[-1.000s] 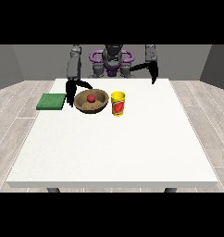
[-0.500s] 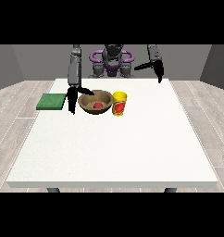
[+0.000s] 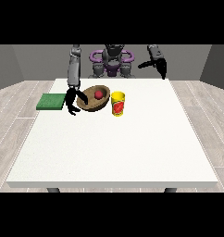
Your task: Pick the cup and pour the ball into the bowl, then pick the bowl and place it on the pad
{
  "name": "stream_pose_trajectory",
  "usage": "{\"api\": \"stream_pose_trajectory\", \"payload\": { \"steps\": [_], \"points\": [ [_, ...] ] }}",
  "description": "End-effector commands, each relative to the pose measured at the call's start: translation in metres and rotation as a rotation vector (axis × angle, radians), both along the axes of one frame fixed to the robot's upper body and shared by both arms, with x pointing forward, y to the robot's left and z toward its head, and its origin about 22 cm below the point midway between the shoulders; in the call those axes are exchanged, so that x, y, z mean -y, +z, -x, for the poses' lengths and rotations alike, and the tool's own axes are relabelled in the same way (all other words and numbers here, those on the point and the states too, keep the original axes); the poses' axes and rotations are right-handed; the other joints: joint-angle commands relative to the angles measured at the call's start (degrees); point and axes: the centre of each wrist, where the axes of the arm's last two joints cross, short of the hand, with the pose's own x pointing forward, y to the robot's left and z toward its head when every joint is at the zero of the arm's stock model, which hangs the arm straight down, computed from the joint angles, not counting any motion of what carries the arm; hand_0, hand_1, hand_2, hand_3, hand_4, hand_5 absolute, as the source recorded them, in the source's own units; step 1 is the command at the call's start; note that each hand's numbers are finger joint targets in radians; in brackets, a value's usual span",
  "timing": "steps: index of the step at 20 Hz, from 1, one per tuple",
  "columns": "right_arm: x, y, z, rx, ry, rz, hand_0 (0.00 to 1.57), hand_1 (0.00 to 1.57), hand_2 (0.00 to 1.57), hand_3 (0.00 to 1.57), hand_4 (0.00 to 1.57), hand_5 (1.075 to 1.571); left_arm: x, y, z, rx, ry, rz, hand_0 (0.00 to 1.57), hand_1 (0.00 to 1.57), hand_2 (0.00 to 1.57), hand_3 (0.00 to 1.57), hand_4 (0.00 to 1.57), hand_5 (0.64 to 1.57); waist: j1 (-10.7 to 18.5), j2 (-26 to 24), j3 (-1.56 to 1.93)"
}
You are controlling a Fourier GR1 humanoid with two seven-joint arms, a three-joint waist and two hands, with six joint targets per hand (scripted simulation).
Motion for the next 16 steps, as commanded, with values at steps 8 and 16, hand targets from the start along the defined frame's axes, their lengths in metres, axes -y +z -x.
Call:
{"api": "stream_pose_trajectory", "payload": {
  "steps": [8, 16],
  "points": [
    [-0.014, -0.004, -0.004, -0.427, -0.105, 0.284, 1.57, 1.57, 1.57, 1.05, 0.86, 1.567, -0.041, -0.038, -0.004, -0.145, 0.060, 0.049, 0.00, 0.00, 0.00, 0.00, 0.96, 1.423, -1.80, -8.76, 1.63],
    [-0.038, 0.055, -0.043, -0.537, 0.013, 0.287, 1.57, 1.57, 1.57, 0.89, 0.81, 1.567, -0.089, -0.102, 0.023, -0.335, 0.221, 0.066, 0.00, 0.00, 0.00, 0.00, 1.00, 1.404, -11.87, -19.28, 1.74]
  ]
}}
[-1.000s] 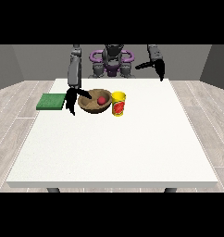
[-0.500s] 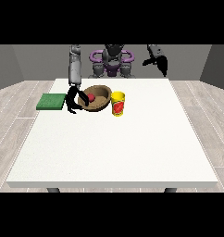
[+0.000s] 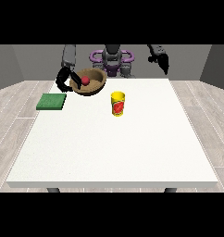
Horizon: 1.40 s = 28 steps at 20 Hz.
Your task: Pick the cup and pour the ball into the bowl, then pick the bowl and place it on the pad
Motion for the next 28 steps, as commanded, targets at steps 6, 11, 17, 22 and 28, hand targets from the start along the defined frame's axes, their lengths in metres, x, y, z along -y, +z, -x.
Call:
{"api": "stream_pose_trajectory", "payload": {
  "steps": [6, 11, 17, 22, 28],
  "points": [
    [0.063, 0.006, 0.021, -0.099, -0.027, -0.032, 1.57, 1.57, 1.57, 0.68, 0.79, 1.570, -0.024, -0.015, 0.022, -0.072, 0.049, 0.001, 0.00, 0.00, 0.00, 0.00, 1.00, 1.418, -3.03, -3.39, 0.23],
    [0.083, 0.054, 0.008, 0.005, 0.008, -0.045, 1.57, 1.57, 1.57, 0.68, 0.79, 1.570, -0.058, -0.012, 0.013, 0.005, 0.102, 0.006, 0.00, 0.00, 0.00, 0.00, 1.10, 1.448, -5.85, 1.50, 0.21],
    [0.161, 0.055, 0.047, 0.090, -0.060, 0.004, 1.57, 1.57, 1.57, 0.00, 0.92, 1.571, -0.131, 0.045, 0.015, 0.152, 0.121, 0.062, 0.00, 0.00, 0.00, 0.00, 1.32, 1.546, -1.72, 6.07, 0.23],
    [0.167, 0.044, 0.059, 0.183, -0.085, 0.036, 1.57, 1.57, 1.57, 0.00, 0.82, 1.570, -0.215, 0.095, 0.034, 0.252, 0.147, 0.050, 0.00, 0.00, 0.00, 0.00, 1.28, 1.571, -0.20, 10.33, 0.21],
    [0.167, 0.061, 0.047, 0.279, -0.109, -0.003, 1.57, 1.57, 1.57, 0.00, 0.76, 1.567, -0.244, 0.092, 0.045, 0.309, 0.180, 0.076, 0.00, 0.00, 0.00, 0.00, 1.21, 1.563, -0.52, 14.82, 0.22]
  ]
}}
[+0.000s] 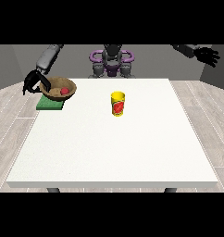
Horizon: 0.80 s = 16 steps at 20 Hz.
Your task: Pick the cup and pour the ball into the bowl, then pick the bowl and place it on the pad
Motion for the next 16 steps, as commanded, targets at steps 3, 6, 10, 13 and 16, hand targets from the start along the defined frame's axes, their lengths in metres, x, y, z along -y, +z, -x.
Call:
{"api": "stream_pose_trajectory", "payload": {
  "steps": [3, 6, 10, 13, 16],
  "points": [
    [0.020, 0.026, -0.006, 0.044, -0.094, -0.085, 1.57, 1.57, 1.57, 0.25, 0.54, 1.561, -0.010, 0.025, -0.006, 0.050, 0.013, 0.003, 0.00, 0.00, 0.00, 0.00, 1.19, 1.559, -0.08, 2.80, 0.04],
    [0.027, 0.016, 0.002, -0.044, -0.175, 0.021, 1.22, 1.22, 1.41, 1.30, 0.00, 1.553, -0.002, 0.027, -0.008, 0.018, -0.028, -0.006, 0.00, 0.00, 0.00, 0.00, 1.19, 1.558, 1.59, 0.76, 0.05],
    [0.021, -0.001, 0.007, -0.055, -0.109, -0.038, 0.42, 0.42, 0.56, 0.92, 0.00, 1.518, -0.032, 0.026, 0.012, 0.024, -0.005, -0.024, 0.00, 0.00, 0.00, 0.00, 1.17, 1.549, 1.23, 0.71, 0.00],
    [0.025, 0.005, 0.005, -0.030, -0.068, -0.062, 0.00, 0.00, 0.36, 0.44, 0.00, 1.412, -0.010, -0.003, 0.010, 0.018, -0.007, -0.013, 0.00, 0.00, 0.00, 0.00, 1.18, 1.549, 1.43, 1.02, 0.01],
    [0.029, 0.028, -0.007, -0.057, -0.073, -0.062, 0.00, 0.00, 0.00, 0.12, 0.00, 1.369, 0.024, 0.015, -0.015, -0.014, -0.076, -0.033, 0.00, 0.00, 0.00, 0.00, 1.08, 1.567, 0.98, -1.30, 0.05]
  ]
}}
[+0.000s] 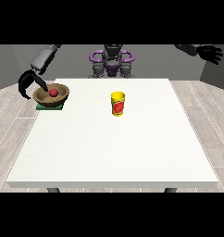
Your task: Pick the cup and pour the ball into the bowl, then pick the bowl and place it on the pad
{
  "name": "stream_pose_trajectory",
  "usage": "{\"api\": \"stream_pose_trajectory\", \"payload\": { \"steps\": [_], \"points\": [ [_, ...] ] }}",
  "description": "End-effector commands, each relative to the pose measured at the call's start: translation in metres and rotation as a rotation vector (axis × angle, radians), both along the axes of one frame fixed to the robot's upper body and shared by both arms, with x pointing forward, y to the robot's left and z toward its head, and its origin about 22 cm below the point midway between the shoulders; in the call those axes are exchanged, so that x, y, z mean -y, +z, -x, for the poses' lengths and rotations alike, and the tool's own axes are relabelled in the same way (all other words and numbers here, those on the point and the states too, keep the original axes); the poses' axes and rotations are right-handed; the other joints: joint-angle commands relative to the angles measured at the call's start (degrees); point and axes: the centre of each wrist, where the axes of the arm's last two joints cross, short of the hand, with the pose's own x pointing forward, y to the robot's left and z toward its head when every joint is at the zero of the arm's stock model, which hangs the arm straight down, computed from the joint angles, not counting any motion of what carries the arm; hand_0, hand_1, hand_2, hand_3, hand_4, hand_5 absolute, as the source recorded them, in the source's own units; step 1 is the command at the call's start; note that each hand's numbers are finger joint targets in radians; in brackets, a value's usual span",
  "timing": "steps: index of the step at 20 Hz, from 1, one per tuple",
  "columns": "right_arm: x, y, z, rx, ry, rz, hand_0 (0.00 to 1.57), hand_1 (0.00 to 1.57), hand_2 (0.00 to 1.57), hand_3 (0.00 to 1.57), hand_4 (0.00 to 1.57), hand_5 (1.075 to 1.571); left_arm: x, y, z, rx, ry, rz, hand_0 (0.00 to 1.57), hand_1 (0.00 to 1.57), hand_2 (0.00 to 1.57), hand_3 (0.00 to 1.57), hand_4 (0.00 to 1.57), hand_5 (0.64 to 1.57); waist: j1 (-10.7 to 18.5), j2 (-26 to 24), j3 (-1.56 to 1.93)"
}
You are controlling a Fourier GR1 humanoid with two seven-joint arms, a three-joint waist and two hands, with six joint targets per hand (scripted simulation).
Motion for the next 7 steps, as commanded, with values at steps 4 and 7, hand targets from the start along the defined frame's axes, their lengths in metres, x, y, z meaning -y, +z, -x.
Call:
{"api": "stream_pose_trajectory", "payload": {
  "steps": [4, 7],
  "points": [
    [-0.006, 0.030, -0.020, -0.102, 0.011, -0.007, 0.00, 0.00, 0.00, 0.00, 0.00, 1.356, 0.099, -0.036, -0.029, -0.149, -0.123, 0.020, 0.00, 0.00, 0.00, 0.00, 0.90, 1.559, 0.27, -10.86, -0.03],
    [-0.044, 0.028, -0.039, -0.056, 0.185, -0.069, 0.00, 0.00, 0.00, 0.00, 0.48, 1.434, 0.077, -0.064, -0.013, -0.305, -0.071, 0.037, 0.00, 0.00, 0.00, 0.00, 0.90, 1.559, -2.65, -19.57, -0.11]
  ]
}}
